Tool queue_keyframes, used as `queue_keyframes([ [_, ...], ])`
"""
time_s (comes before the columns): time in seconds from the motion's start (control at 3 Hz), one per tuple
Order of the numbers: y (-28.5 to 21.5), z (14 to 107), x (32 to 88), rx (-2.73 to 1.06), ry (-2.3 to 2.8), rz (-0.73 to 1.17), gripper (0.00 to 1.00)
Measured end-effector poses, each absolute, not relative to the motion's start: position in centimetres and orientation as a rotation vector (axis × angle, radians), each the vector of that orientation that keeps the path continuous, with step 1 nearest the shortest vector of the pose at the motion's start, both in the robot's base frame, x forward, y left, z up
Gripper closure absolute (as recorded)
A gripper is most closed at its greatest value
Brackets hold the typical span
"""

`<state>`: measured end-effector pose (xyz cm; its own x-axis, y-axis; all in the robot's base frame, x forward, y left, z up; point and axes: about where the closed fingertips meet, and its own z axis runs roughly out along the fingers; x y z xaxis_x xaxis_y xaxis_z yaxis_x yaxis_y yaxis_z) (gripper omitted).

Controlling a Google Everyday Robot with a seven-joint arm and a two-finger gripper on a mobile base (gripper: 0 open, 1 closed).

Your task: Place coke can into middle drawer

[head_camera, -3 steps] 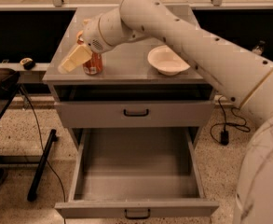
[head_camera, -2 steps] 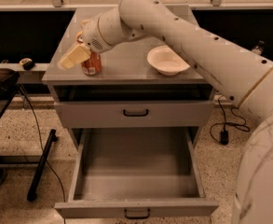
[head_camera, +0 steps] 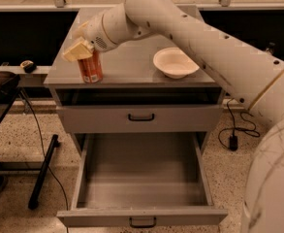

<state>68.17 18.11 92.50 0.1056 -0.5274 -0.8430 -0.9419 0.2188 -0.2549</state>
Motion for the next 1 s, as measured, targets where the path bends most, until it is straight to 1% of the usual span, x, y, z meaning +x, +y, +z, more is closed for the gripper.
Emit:
queue_keyframes([
  [0.33,18.1,92.5,68.2,-1.435,1.55,0.553,0.15],
  [0.67,18.1,92.5,68.2,-1.435,1.549,0.553,0.0],
  [1.0,18.7,94.2,68.4,-1.466,1.538,0.519,0.0],
])
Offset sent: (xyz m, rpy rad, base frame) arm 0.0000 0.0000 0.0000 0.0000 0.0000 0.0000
